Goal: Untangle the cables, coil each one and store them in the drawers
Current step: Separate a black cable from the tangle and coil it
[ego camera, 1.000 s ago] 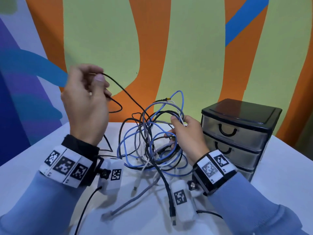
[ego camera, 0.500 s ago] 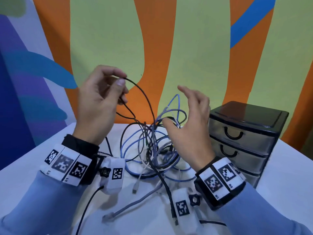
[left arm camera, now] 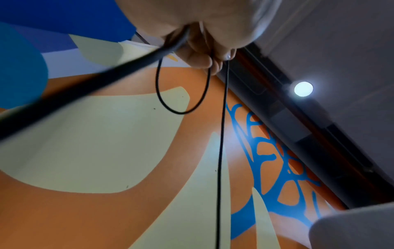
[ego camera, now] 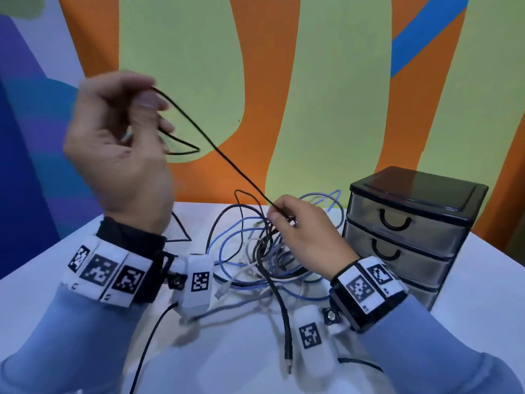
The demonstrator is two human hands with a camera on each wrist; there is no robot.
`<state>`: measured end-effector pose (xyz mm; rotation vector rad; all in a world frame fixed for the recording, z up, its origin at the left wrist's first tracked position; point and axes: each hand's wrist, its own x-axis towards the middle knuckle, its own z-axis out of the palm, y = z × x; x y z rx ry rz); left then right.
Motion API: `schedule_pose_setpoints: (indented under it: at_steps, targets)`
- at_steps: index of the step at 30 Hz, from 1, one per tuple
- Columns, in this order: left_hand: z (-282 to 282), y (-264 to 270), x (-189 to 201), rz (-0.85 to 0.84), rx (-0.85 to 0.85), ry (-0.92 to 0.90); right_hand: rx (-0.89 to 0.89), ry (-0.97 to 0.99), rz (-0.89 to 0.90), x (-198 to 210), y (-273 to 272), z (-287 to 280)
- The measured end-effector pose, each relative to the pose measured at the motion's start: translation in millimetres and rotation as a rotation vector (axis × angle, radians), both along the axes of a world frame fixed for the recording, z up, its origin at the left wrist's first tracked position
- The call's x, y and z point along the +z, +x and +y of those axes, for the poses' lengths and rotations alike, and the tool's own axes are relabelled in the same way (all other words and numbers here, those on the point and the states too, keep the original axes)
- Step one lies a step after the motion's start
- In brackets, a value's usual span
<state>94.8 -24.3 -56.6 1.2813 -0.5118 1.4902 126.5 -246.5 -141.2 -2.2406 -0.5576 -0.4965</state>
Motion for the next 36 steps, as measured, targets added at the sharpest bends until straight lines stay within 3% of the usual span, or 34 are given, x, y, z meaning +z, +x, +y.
schedule_pose_setpoints:
  at_steps: [5,7,10,12,14,18,20,22,26,29,36]
  targets:
    - [58.8,32.0,-5.4,0.124,0.121,-0.305,-0.114,0.108,-0.037,0.2,3.7,-8.0]
    - [68.6,38.4,-8.1,0.302,0.143,-0.3,-0.107,0.214,-0.085,1.4,2.8,-7.4]
    - [66.9,37.8,-16.2,0.853,0.332,0.115,-0.095,0.34,-0.12,2.9,0.7,-5.1]
    - [57.3,33.8,-20.7,1.015,0.483,0.379,-0.104,0.366,-0.144,5.9,-1.6,-4.6]
    - [39.9,27.1,-17.6,0.88,0.435,0.503,-0.104,0.374,-0.154,8.3,-3.6,-4.8]
    - [-15.2,5.1,-12.1,0.482,0.05,0.69,-0.059,0.319,-0.141,12.9,-10.1,-1.9]
    - [-36.1,1.7,-21.9,0.428,0.034,0.85,0.0,0.285,-0.179,15.4,-14.3,-0.2]
    - [-41.0,6.6,-30.4,0.405,0.125,0.919,0.059,0.283,-0.203,16.1,-15.9,0.9]
    - [-30.9,13.9,-27.9,0.235,0.231,0.752,0.083,0.254,-0.13,9.9,-10.1,0.1]
    - [-31.5,9.0,-24.8,0.239,0.157,0.563,0.076,0.132,-0.115,5.3,-6.1,-1.1]
    - [-28.6,3.0,-18.6,0.234,0.185,0.474,-0.096,0.213,-0.161,1.6,0.2,-12.8]
